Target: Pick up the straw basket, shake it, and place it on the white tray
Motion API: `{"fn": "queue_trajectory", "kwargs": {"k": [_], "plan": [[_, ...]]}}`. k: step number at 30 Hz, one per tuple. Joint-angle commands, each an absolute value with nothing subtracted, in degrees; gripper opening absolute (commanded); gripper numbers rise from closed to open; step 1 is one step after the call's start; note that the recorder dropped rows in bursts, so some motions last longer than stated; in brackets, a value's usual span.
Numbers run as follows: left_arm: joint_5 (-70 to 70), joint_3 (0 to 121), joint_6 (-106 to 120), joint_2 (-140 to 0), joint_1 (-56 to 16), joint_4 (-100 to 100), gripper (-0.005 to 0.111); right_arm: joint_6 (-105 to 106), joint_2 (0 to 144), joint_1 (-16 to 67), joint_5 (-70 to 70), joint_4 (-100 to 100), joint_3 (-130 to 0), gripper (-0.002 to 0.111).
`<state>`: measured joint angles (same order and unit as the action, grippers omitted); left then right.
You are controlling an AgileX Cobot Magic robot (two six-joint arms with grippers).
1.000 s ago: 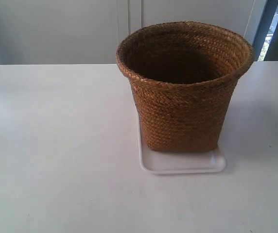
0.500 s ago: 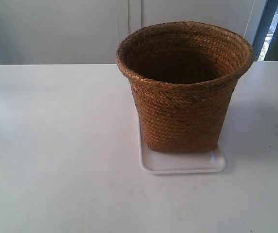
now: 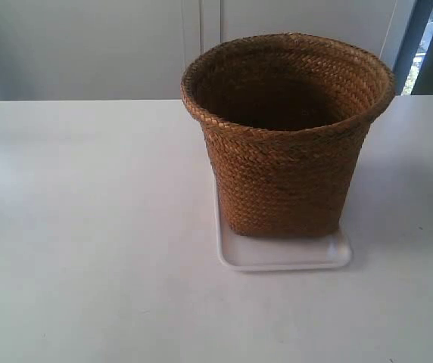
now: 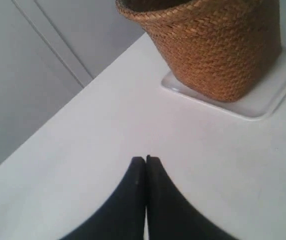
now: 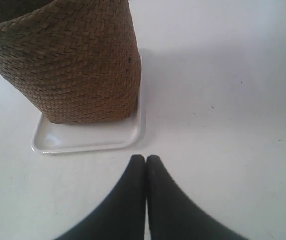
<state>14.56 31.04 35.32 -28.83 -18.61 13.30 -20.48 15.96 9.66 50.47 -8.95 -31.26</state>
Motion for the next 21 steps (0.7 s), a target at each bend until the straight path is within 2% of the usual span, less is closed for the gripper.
{"fn": "queue_trajectory", "kwargs": {"k": [1, 9, 15, 18, 21], "plan": [[14.80, 30.72, 36.76, -26.58, -18.33, 12.61, 0.000, -20.82, 15.80, 9.11, 49.63, -8.85, -30.86, 0.000], [13.73, 26.58, 22.01, -21.94, -15.46, 15.39, 0.000, -20.82, 15.80, 9.11, 49.63, -8.85, -30.86, 0.000], [-8.62, 11.80, 11.11, -17.32, -13.79, 16.27, 0.000, -20.82, 15.80, 9.11, 49.63, -8.85, -30.86, 0.000], [-15.13, 6.35, 9.92, -13.69, -13.79, 16.27, 0.000, -20.82, 15.80, 9.11, 49.63, -8.85, -30.86, 0.000], [-15.83, 2.98, 9.37, -10.07, -12.76, 16.27, 0.000, -20.82, 15.80, 9.11, 49.63, -8.85, -30.86, 0.000]]}}
